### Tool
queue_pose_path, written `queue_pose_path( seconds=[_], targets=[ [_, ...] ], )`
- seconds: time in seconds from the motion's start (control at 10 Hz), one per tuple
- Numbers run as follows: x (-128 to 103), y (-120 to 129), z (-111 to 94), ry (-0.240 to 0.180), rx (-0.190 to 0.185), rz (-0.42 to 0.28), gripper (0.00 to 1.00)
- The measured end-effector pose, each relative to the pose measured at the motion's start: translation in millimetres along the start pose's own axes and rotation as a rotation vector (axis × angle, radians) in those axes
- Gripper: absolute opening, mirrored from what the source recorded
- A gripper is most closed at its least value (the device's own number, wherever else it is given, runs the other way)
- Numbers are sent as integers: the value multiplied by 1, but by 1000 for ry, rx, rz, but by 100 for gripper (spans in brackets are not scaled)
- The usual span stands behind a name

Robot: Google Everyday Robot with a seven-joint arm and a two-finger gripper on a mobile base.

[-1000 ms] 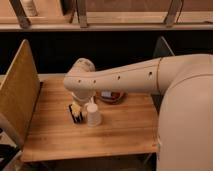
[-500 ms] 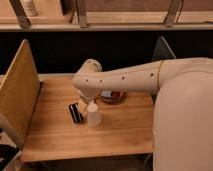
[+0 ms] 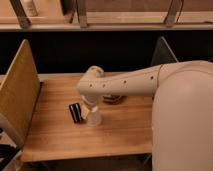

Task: Place the ceramic cup over the eraser

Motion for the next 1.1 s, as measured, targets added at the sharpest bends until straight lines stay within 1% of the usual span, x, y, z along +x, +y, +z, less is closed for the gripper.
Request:
queue_pose_path(
  seconds=[0.2,0.3,0.6,0.7,0.8,1.0,1.1],
  targets=[
    [1,-3,9,-4,-13,19,80],
    [-2,0,15,-9,-25,23,80],
    [-6,17,26,-11,-68,24,80],
    [-6,22,28,-9,-77,22,77],
    [-5,25,28,1,-82,8,70],
    [1,22,22,26,-63,-9,48],
    [3,19,20,32,-55,-7,39]
  ],
)
